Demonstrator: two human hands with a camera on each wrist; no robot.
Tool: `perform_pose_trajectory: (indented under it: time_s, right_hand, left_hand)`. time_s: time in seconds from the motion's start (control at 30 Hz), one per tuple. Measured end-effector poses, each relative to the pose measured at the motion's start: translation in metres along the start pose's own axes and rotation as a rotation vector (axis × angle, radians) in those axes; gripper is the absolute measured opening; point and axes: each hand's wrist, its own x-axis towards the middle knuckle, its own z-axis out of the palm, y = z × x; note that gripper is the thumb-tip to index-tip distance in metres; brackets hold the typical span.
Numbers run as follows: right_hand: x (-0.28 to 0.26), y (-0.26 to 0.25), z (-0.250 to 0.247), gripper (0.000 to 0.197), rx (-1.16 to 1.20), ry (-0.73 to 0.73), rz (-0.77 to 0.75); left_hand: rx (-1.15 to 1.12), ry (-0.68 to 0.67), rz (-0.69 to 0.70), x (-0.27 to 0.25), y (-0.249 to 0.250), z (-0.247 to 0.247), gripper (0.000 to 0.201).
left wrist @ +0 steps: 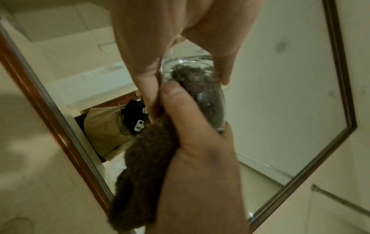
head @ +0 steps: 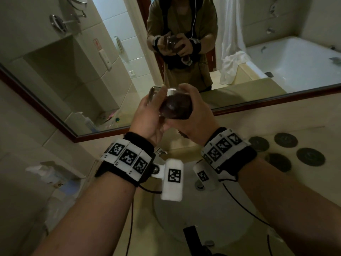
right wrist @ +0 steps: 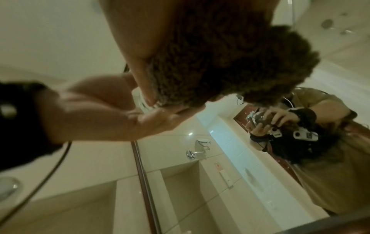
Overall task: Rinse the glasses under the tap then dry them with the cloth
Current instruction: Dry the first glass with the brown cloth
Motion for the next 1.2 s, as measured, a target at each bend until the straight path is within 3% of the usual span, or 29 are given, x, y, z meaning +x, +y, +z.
perform_pose_trajectory:
  time_s: [0.13, 0.27, 0.37, 0.53, 0.73, 0.87, 1.0, 1.2]
  right_hand:
    - [-0.001, 0.007, -0.013, 0.082, 0.059, -0.037, 0.068]
    - [-0.004, 0.014, -0.042, 0.060, 0.372, -0.181, 0.244]
    - [-0.003, 0.016, -0.055, 0.070, 0.218, -0.145, 0.172]
    - [-0.005, 0.026, -0.064, 0.087, 0.013, -0.045, 0.011]
    - [0.005, 0.045, -0.080, 0.087, 0.350, -0.241, 0.286]
    - [0.004, 0.043, -0.087, 0.079, 0.179, -0.193, 0.186]
    - [0.003, 0.048, -0.082, 0.089, 0.025, -0.132, 0.080]
    - [0.017, 0.064, -0.082, 0.087, 0.304, -0.267, 0.308]
  left_hand:
    - [0.025, 0.062, 0.046, 0.001, -0.008, 0.013, 0.048]
    - [0.097, 0.061, 0.062, -0.003, -0.022, 0.028, 0.046]
    - [0.031, 0.030, 0.029, -0.006, -0.026, 0.042, 0.036]
    - [-0.004, 0.010, 0.036, -0.001, -0.033, 0.059, 0.051]
    - [0.139, 0.043, 0.077, 0.000, -0.042, 0.066, 0.044]
    - [0.089, 0.023, 0.029, 0.001, -0.042, 0.070, 0.046]
    - [0.048, 0.063, 0.022, 0.007, -0.042, 0.076, 0.055]
    - [0.173, 0.105, 0.054, 0.017, -0.047, 0.069, 0.030]
